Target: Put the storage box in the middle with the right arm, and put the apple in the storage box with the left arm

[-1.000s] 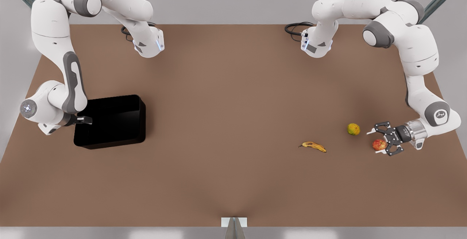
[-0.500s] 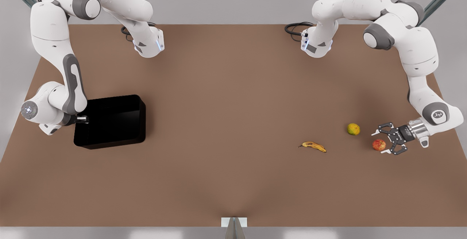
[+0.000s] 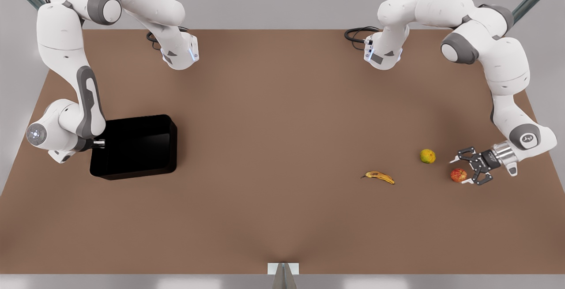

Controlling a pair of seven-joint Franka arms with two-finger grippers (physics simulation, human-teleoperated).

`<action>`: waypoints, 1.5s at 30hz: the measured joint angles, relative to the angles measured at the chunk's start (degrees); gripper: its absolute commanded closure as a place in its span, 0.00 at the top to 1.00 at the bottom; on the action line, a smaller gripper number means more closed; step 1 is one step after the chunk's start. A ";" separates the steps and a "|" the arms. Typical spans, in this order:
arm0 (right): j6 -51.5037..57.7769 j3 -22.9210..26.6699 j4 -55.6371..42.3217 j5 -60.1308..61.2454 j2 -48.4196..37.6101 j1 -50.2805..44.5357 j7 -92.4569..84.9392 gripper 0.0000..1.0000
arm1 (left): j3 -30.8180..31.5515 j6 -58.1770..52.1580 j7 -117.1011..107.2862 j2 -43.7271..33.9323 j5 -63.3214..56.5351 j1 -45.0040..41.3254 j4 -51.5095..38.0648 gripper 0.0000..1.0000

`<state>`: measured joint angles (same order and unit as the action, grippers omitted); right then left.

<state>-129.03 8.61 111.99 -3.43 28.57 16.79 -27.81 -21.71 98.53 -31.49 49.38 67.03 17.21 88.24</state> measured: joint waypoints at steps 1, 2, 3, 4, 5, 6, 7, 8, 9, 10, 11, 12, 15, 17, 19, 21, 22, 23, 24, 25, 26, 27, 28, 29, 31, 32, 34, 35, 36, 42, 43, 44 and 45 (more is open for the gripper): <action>0.00 0.00 -0.01 -0.08 0.00 0.00 -0.05 0.24 | 0.00 0.00 0.11 0.17 0.03 0.36 0.00 1.00; 0.05 0.00 -0.09 -0.09 0.00 -0.09 -0.05 0.24 | 0.00 0.17 0.93 0.81 0.06 0.54 -0.02 1.00; 0.09 0.00 -0.27 -0.09 0.00 -0.09 -0.05 0.24 | 0.08 0.18 1.08 0.97 0.10 1.22 -0.09 1.00; 0.09 0.00 -0.19 -0.09 0.00 -0.09 -0.05 0.23 | 0.09 0.18 0.83 0.98 0.23 1.70 -0.01 1.00; -0.12 0.00 -0.14 -0.13 0.08 -0.09 -0.07 0.23 | 0.34 0.14 0.82 1.07 0.61 2.41 0.07 1.00; -0.16 0.00 -0.14 -0.22 0.38 -0.09 -0.10 0.23 | 0.56 0.09 0.75 1.23 1.15 3.29 0.09 1.00; -0.17 0.00 -0.10 -0.49 0.44 -0.09 -0.12 0.23 | 0.69 -0.06 0.73 1.33 1.67 3.61 0.09 1.00; -0.24 0.00 -0.10 -0.46 0.57 -0.09 -0.07 0.23 | 0.71 -0.75 0.81 1.34 2.43 3.83 0.30 1.00; -0.48 0.00 -0.10 -0.53 0.95 -0.17 -0.06 0.23 | 1.11 -0.79 0.74 1.55 3.11 4.04 0.35 1.00; -0.50 0.00 -0.10 -0.59 0.96 -0.18 0.00 0.23 | 1.38 -1.03 0.49 1.67 3.84 4.05 0.50 1.00; -0.50 0.00 -0.11 -0.57 1.21 -0.17 -0.10 0.23 | 1.91 -1.12 0.54 1.69 4.68 4.05 1.41 1.00; -0.43 0.00 -0.10 -0.58 1.23 -0.17 -0.03 0.21 | 2.02 -1.14 0.73 1.91 5.58 4.06 1.82 1.00; 0.73 -0.09 -0.59 -0.68 1.14 -0.18 0.02 0.21 | 2.90 -1.05 0.90 2.56 7.82 4.44 2.23 1.00; 1.13 -0.23 -0.97 -0.70 1.14 -0.16 -0.05 0.21 | 2.82 -1.05 0.90 2.56 8.77 5.05 1.81 1.00; 1.63 -0.61 -1.54 -0.69 0.50 -0.22 -0.80 0.21 | 2.81 -1.05 1.21 2.86 9.32 5.84 1.76 1.00; 1.69 -1.52 -2.26 -0.59 -0.45 -0.56 -2.92 0.21 | 2.90 -1.05 1.42 3.26 9.63 6.07 1.76 1.00; 1.76 -2.55 -2.79 -0.34 -0.99 -0.92 -3.36 0.21 | 3.36 -1.14 1.35 3.20 9.82 6.06 1.76 1.00; 1.86 -3.99 -2.91 -0.09 -1.70 -1.07 -3.22 0.21 | 3.77 -1.14 1.35 3.27 10.01 6.07 1.83 1.00; 2.52 -5.95 -4.28 0.56 -1.93 -1.69 -3.17 0.21 | 3.78 -1.14 1.35 3.27 10.19 6.08 1.85 1.00; 3.70 -6.19 -5.94 1.99 -1.89 -3.33 -3.35 0.21 | 3.86 -1.14 1.35 3.22 10.33 6.07 1.85 1.00; 4.02 -6.90 -7.54 3.85 -1.78 -5.82 -3.13 0.21 | 3.87 -1.14 1.39 3.18 10.44 6.08 1.85 1.00; 3.92 -7.03 -8.73 5.47 -1.23 -9.26 -2.55 0.21 | 4.36 -0.99 1.43 3.27 10.60 6.07 1.85 1.00; 3.23 -7.75 -9.74 7.87 -0.32 -13.02 -2.17 0.21 | 4.52 -0.52 1.52 3.34 10.73 6.08 1.85 1.00; 2.61 -8.23 -11.04 8.59 0.88 -16.29 -0.81 0.21 | 5.06 -0.36 1.61 3.43 10.91 6.06 1.85 1.00; 3.25 -11.75 -13.38 8.46 2.70 -18.41 5.77 0.21 | 5.10 -0.43 1.52 3.98 11.41 6.12 2.02 1.00; 3.56 -12.11 -13.96 8.45 3.50 -19.64 7.51 0.21 | 5.20 -0.60 1.44 4.06 11.69 6.22 2.11 1.00; 3.37 -12.23 -14.16 8.52 4.55 -21.54 8.82 0.21 | 5.54 -0.62 1.44 4.07 12.08 6.34 2.20 1.00; 3.02 -12.23 -14.82 8.51 5.26 -23.36 9.45 0.21 | 6.12 -0.69 1.43 4.14 12.30 6.47 2.28 1.00; 3.31 -12.23 -17.79 8.51 7.02 -25.65 9.18 0.21 | 6.15 -0.78 1.43 4.15 12.51 6.52 2.28 0.97; 2.71 -14.49 -23.56 8.68 12.27 -28.57 9.35 0.21 | 7.21 -0.27 1.52 4.64 13.60 6.61 2.32 0.85; 2.48 -14.65 -23.71 8.68 12.88 -28.63 9.40 0.21 | 7.40 -0.21 1.60 4.88 13.72 6.62 2.29 0.80; 2.47 -15.55 -25.05 8.67 13.83 -28.68 9.41 0.21 | 7.55 -0.18 1.61 4.94 13.82 6.64 2.29 0.79; 2.47 -15.64 -27.29 8.76 15.13 -30.07 9.37 0.21 | 7.56 -0.04 1.61 5.02 13.89 6.73 2.29 0.79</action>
<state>-126.56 -7.03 84.69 5.33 43.69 -13.29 -18.44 -14.15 98.48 -29.88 54.40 80.92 23.95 90.53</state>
